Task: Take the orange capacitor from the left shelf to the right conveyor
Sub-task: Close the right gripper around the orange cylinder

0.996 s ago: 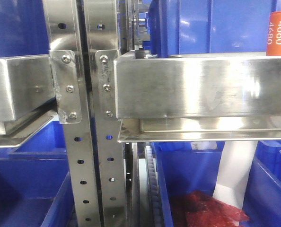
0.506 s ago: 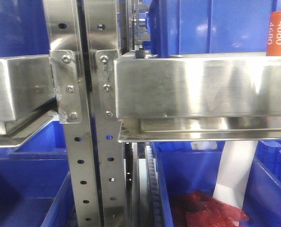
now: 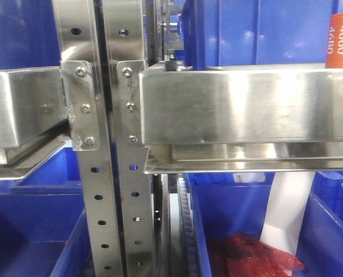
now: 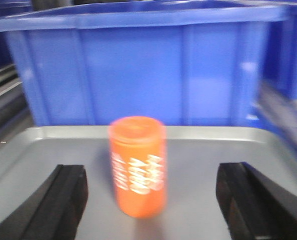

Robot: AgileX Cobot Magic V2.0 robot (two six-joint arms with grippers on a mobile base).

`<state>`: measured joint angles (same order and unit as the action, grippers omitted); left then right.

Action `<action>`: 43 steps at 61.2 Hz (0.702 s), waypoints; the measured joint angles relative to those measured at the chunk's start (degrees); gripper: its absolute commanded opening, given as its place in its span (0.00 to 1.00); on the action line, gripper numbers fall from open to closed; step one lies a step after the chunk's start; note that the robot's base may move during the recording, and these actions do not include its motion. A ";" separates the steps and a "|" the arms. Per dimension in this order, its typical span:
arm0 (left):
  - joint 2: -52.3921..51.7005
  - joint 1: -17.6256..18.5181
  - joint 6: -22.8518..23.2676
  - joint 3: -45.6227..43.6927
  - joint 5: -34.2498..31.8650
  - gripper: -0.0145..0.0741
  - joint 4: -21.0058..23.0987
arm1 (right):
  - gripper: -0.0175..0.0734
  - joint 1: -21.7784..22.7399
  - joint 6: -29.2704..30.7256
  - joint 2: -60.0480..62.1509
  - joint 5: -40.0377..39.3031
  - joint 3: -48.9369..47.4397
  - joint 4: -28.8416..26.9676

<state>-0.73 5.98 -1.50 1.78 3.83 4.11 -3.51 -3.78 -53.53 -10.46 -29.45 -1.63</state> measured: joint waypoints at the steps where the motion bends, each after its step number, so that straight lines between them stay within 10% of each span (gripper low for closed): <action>1: 0.00 0.00 0.00 0.00 0.00 0.02 0.00 | 0.88 -0.22 0.00 -0.64 -0.92 0.00 0.00; 43: 0.00 0.00 0.00 0.00 0.00 0.02 0.00 | 0.88 -1.10 -0.26 -19.28 -17.41 -1.77 0.11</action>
<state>-0.73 5.98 -1.50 1.78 3.83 4.11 -4.62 -4.04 -72.81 -27.86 -31.22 -1.52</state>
